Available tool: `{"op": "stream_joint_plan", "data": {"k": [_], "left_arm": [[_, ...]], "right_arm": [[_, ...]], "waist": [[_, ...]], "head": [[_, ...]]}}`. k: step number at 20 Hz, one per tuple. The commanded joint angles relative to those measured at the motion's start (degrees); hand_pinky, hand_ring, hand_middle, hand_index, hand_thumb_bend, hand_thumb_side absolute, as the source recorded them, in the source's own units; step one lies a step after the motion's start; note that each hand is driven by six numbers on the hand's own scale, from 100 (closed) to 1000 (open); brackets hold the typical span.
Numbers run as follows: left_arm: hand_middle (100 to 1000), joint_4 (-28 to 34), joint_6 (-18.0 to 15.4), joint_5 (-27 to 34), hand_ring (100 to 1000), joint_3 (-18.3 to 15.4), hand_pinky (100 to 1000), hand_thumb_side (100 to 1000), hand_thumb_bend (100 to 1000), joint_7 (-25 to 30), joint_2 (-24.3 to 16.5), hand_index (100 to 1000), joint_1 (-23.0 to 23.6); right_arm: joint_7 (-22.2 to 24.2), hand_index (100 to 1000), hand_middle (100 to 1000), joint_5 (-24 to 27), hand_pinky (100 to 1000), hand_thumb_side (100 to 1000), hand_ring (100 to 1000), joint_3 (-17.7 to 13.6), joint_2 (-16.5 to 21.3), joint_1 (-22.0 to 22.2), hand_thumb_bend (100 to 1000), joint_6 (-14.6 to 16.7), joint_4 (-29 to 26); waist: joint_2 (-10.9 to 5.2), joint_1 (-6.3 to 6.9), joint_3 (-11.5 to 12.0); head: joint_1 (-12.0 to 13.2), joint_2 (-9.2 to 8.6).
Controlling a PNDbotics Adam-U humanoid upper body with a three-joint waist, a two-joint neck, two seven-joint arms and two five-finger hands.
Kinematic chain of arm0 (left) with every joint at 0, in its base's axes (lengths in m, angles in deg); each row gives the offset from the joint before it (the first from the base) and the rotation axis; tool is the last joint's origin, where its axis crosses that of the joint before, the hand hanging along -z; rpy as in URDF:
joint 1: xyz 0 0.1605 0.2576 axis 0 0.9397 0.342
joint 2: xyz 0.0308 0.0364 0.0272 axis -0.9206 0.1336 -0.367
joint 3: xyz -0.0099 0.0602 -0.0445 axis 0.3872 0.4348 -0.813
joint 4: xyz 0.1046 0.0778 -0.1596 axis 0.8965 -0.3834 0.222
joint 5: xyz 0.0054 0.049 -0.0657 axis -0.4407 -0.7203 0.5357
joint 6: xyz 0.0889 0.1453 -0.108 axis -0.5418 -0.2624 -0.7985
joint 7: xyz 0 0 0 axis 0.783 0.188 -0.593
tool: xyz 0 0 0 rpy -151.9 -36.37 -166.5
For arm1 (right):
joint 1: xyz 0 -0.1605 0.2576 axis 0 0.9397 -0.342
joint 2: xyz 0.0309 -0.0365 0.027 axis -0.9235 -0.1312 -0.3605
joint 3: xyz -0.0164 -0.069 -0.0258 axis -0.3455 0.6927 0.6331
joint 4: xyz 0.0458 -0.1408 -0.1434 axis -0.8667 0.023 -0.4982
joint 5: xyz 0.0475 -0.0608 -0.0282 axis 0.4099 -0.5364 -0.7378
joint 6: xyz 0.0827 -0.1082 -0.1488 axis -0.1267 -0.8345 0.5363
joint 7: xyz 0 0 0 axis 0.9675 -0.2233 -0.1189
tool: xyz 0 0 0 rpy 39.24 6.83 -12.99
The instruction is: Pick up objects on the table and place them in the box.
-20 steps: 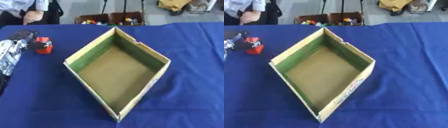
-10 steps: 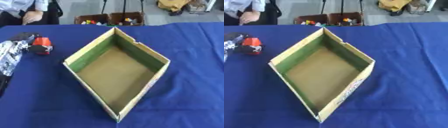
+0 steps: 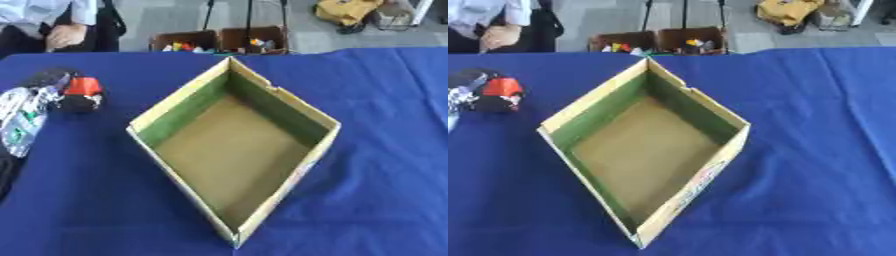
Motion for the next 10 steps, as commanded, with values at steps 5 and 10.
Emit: {"op": "stream_joint_plan", "data": {"k": [5, 10], "left_arm": [[777, 0.3, 1.3, 2.9, 588, -0.7, 285, 496, 100, 0.7, -1.4, 906, -0.9], [749, 0.3, 2.0, 3.8, 526, -0.7, 243, 404, 100, 1.4, -1.4, 891, -1.0]], "right_arm": [[-0.5, 797, 715, 0.1, 783, 725, 735, -0.7, 1.0, -0.4, 100, -0.1, -1.0], [-0.7, 796, 714, 0.1, 783, 726, 735, -0.8, 0.9, -0.3, 100, -0.1, -1.0]], "waist": [[-0.97, 0.07, 0.3], [-1.07, 0.0, 0.2]], "head": [[0.1, -0.54], [0.1, -0.56]]}}
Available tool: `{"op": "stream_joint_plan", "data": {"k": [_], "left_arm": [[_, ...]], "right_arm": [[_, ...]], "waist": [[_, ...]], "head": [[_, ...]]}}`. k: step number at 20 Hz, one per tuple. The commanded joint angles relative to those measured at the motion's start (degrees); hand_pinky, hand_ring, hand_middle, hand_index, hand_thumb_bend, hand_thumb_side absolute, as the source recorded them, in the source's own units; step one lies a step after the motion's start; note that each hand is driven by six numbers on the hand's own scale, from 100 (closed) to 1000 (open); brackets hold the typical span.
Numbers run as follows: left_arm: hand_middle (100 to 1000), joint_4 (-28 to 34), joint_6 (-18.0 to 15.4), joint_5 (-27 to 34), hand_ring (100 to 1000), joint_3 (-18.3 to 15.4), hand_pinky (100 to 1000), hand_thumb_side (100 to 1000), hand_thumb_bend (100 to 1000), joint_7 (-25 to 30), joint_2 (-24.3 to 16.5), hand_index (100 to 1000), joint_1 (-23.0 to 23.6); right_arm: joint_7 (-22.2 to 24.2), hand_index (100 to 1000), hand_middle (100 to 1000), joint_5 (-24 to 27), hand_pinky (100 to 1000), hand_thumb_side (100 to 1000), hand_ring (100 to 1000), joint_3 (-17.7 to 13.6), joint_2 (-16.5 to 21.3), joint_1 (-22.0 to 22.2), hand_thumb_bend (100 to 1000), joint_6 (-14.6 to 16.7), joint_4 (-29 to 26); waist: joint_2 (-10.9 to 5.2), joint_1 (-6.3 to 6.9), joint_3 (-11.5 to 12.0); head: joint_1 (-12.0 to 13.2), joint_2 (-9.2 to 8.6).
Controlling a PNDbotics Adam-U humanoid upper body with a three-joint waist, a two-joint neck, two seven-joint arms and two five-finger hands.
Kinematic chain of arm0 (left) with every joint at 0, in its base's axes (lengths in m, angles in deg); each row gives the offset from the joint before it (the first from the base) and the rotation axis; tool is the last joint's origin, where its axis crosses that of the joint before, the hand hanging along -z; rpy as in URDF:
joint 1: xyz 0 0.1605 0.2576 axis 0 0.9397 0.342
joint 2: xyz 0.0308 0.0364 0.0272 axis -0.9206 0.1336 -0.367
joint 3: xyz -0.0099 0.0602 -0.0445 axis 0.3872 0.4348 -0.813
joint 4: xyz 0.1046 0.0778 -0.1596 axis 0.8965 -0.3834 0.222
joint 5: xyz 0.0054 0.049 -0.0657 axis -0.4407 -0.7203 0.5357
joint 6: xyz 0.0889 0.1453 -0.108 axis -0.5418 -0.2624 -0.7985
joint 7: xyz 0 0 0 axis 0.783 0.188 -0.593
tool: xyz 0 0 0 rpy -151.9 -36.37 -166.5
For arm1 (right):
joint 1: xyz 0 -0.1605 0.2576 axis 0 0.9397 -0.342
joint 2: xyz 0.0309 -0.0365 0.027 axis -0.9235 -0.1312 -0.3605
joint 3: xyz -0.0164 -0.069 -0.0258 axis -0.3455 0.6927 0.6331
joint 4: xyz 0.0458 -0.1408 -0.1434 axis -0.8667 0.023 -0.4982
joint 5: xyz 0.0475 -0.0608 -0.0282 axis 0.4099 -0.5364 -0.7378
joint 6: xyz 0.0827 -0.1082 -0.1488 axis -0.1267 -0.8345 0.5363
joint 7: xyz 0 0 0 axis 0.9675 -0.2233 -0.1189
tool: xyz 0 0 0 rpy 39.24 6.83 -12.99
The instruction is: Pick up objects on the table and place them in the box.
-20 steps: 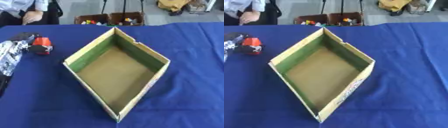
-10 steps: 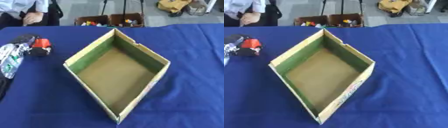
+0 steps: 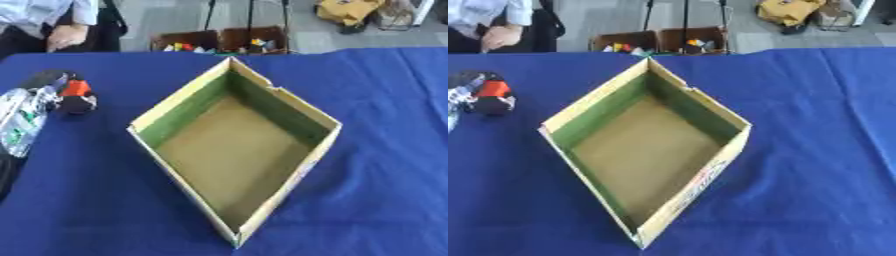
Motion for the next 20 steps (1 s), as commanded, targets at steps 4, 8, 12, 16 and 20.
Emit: {"op": "stream_joint_plan", "data": {"k": [4, 8, 12, 16, 20], "left_arm": [[752, 0.4, 1.2, 1.0, 519, -0.5, 258, 372, 100, -0.2, -1.5, 878, -0.9], [799, 0.4, 1.7, 0.7, 554, -0.3, 320, 349, 100, -0.8, -1.6, 851, -0.9], [813, 0.9, 2.0, -1.2, 551, 0.0, 324, 342, 100, -2.3, -1.7, 847, -1.0], [817, 2.3, 1.6, -2.1, 550, 0.3, 325, 343, 100, -2.7, -2.1, 847, -1.4], [818, 4.3, 1.3, -2.4, 545, 0.4, 324, 341, 100, -2.6, -2.5, 848, -1.7]], "right_arm": [[-0.5, 795, 713, 0.2, 784, 723, 736, -0.8, 0.9, -0.3, 100, 0.0, -1.0], [-0.6, 793, 711, 0.3, 784, 719, 736, -0.8, 0.8, -0.3, 100, 0.1, -1.0], [-0.7, 791, 710, 0.4, 785, 717, 736, -0.9, 0.7, -0.2, 100, 0.1, -1.0], [-0.8, 791, 709, 0.5, 785, 714, 736, -0.9, 0.8, 0.0, 100, 0.2, -1.0], [-0.8, 790, 708, 0.6, 786, 711, 736, -0.9, 0.7, 0.2, 100, 0.3, -1.0]], "waist": [[-1.22, 0.03, 0.1], [-1.41, 0.07, 0.1], [-1.61, 0.1, 0.1], [-2.08, 0.16, 0.3], [-2.83, 0.3, 0.6]], "head": [[0.1, -0.47], [-0.1, -0.4], [-0.1, -0.22], [-0.3, 0.2], [-0.5, 0.71]]}}
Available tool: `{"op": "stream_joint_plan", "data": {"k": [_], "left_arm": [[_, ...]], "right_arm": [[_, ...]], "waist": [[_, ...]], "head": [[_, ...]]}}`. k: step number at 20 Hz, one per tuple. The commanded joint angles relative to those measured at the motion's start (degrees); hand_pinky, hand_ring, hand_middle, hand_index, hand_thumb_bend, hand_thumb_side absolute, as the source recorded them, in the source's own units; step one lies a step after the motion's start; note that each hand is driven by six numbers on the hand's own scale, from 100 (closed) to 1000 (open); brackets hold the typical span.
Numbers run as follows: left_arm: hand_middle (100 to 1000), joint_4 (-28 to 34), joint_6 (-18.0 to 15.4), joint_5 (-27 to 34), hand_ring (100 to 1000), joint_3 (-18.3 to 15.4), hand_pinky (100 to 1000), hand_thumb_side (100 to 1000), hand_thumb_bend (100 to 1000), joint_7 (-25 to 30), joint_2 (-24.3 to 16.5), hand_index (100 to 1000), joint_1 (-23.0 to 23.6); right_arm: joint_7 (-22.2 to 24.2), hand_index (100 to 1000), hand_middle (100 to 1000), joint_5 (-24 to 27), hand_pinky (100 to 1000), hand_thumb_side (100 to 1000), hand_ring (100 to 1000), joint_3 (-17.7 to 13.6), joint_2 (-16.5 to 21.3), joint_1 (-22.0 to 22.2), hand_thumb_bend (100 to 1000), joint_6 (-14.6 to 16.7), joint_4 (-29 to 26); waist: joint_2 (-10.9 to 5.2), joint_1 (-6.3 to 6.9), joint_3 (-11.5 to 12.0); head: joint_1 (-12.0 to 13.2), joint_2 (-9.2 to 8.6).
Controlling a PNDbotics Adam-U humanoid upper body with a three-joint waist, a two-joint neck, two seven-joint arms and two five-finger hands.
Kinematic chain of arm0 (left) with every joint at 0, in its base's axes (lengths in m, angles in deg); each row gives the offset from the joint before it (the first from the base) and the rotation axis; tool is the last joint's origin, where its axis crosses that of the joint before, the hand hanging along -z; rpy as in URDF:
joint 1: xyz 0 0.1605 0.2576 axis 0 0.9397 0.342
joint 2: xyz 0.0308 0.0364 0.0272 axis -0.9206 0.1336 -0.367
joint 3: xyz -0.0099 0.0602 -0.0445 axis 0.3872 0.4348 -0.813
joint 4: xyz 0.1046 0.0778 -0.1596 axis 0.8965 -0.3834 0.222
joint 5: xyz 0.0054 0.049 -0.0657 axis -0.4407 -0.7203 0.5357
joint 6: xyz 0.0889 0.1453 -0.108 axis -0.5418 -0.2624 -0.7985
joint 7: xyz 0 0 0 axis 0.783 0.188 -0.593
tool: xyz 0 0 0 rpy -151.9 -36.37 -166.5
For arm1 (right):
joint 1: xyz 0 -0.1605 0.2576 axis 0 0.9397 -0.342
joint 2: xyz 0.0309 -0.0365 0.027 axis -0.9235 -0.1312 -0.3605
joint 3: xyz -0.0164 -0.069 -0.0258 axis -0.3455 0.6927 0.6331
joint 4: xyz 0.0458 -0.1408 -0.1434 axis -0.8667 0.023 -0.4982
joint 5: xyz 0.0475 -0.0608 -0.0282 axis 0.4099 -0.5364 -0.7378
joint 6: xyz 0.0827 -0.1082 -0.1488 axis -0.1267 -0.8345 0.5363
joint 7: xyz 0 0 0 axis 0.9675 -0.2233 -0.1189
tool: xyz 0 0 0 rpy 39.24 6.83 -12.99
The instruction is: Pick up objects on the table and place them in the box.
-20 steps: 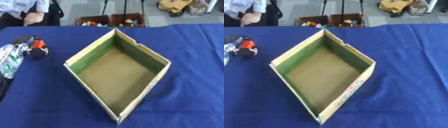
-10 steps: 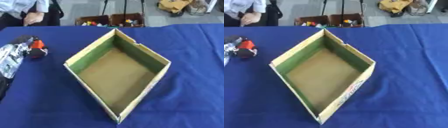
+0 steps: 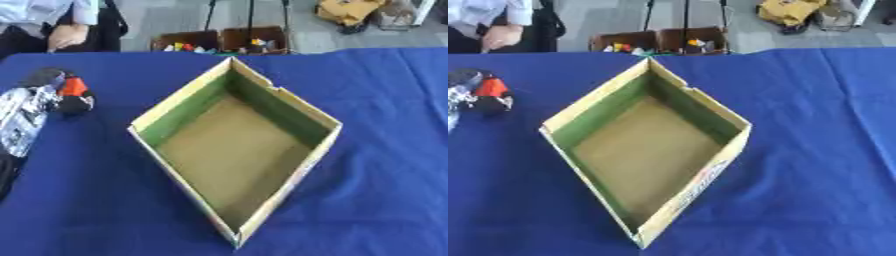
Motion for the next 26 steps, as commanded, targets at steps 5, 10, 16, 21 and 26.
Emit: {"op": "stream_joint_plan", "data": {"k": [5, 10, 16, 21, 26], "left_arm": [[821, 5.8, -0.5, 0.5, 532, 0.2, 319, 344, 100, 0.4, -3.1, 857, -1.4], [824, 11.0, -0.2, 1.0, 530, 1.3, 319, 353, 100, 2.0, -3.8, 867, -1.3], [826, 21.5, -1.9, 1.0, 535, 4.7, 322, 362, 100, 6.4, -5.1, 871, -0.7], [827, 32.3, -2.9, 2.1, 535, 8.1, 323, 370, 100, 10.0, -4.9, 875, -1.0], [828, 41.2, -2.7, 4.1, 528, 10.9, 320, 374, 100, 13.4, -2.4, 880, -2.0]], "right_arm": [[-0.3, 790, 708, 0.4, 786, 707, 736, -0.8, 0.7, 0.0, 100, 0.3, -1.0], [-0.5, 790, 706, 0.4, 785, 704, 735, -0.8, 0.7, 0.3, 100, 0.4, -1.0], [-0.4, 791, 705, 0.5, 786, 702, 735, -0.6, 0.7, 0.6, 100, 0.3, -1.0], [-0.2, 791, 705, 0.7, 785, 700, 736, -0.3, 0.8, 0.6, 100, 0.3, -1.0], [0.3, 792, 704, 1.1, 785, 698, 737, 0.2, 0.7, 0.4, 100, 0.4, -1.0]], "waist": [[-3.84, 0.47, 0.4], [-5.1, 0.57, 0.8], [-7.14, 0.91, 0.8], [-8.74, 1.2, 0.6], [-10.02, 1.37, 0.3]], "head": [[-0.8, 1.14], [-1.7, 1.99], [-3.0, 2.97], [-3.4, 3.47], [-3.5, 3.97]]}}
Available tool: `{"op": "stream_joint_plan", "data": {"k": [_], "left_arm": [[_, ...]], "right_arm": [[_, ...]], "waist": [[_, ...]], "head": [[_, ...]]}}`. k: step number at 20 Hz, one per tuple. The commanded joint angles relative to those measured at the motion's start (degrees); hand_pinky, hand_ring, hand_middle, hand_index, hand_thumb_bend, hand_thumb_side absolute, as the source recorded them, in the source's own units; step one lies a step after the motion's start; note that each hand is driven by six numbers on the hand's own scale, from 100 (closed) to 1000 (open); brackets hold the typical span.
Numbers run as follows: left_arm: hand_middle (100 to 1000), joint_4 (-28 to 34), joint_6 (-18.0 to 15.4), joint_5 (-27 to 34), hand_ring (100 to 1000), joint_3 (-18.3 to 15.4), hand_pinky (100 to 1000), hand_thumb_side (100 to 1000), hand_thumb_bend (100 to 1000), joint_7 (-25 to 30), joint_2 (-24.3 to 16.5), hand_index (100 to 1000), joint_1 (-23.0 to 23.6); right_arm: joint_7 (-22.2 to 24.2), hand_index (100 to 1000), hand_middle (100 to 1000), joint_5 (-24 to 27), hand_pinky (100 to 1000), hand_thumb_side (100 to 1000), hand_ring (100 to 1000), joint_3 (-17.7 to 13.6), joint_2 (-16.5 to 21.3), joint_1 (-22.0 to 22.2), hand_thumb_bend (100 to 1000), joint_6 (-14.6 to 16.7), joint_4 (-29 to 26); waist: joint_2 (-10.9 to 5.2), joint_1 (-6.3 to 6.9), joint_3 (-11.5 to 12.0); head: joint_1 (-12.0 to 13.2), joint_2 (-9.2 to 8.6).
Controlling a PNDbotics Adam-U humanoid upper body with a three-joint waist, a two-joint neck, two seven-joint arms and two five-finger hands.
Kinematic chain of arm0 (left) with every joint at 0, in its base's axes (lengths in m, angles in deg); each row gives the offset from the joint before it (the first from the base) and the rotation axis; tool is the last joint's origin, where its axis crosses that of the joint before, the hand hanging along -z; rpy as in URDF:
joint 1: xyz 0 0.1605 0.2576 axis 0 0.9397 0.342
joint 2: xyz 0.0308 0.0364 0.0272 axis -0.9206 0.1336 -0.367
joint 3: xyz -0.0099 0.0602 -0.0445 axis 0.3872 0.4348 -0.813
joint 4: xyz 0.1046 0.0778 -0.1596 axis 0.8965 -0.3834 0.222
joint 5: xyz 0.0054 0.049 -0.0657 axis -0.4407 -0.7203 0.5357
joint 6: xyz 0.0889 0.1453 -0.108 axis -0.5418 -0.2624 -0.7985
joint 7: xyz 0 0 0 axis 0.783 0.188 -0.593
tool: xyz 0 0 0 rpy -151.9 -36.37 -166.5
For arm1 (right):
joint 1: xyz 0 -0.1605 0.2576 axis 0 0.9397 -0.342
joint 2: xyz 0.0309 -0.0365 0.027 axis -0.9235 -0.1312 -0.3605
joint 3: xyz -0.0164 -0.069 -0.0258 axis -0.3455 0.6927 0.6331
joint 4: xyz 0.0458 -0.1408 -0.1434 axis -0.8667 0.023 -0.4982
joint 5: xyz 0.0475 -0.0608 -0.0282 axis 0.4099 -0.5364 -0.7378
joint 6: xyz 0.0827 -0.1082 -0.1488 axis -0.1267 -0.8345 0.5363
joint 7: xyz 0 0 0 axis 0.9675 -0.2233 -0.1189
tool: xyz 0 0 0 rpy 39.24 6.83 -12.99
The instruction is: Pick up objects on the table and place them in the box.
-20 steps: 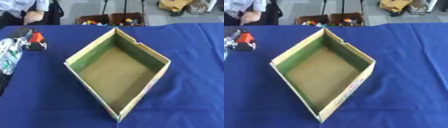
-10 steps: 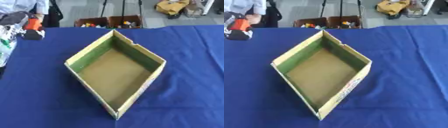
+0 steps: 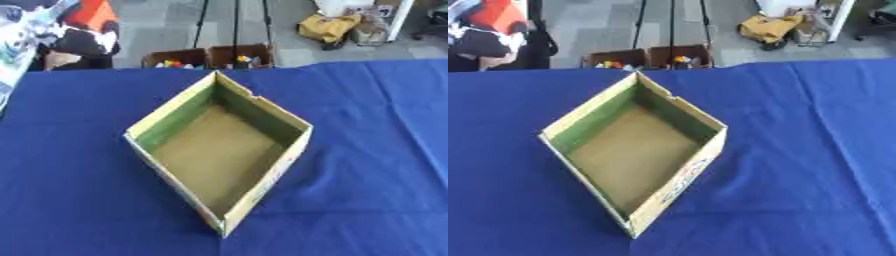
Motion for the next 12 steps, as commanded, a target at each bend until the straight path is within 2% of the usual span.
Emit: {"op": "stream_joint_plan", "data": {"k": [1, 6, 12], "left_arm": [[829, 5.5, 0.3, 1.6, 526, 1.3, 319, 375, 100, 2.2, 0.7, 881, -1.9], [827, 9.8, 0.5, 3.3, 521, 3.4, 317, 379, 100, 4.6, 4.1, 881, -2.7], [823, 13.7, 0.1, 4.7, 515, 6.3, 312, 365, 100, 6.7, 7.1, 880, -2.4]], "right_arm": [[0.4, 792, 704, 0.8, 785, 698, 737, 0.1, 1.1, -0.7, 100, 0.1, -1.0], [0.7, 792, 704, 1.2, 785, 698, 737, 0.3, 1.0, -0.9, 100, 0.2, -1.0], [0.8, 792, 704, 1.4, 786, 693, 737, 0.3, 0.8, -1.0, 100, 0.4, -1.0]], "waist": [[-2.49, 0.87, -0.2], [-3.14, 0.96, -0.5], [-3.22, 1.06, -0.6]], "head": [[-0.2, 0.52], [-0.6, 0.83], [-0.9, 0.98]]}}
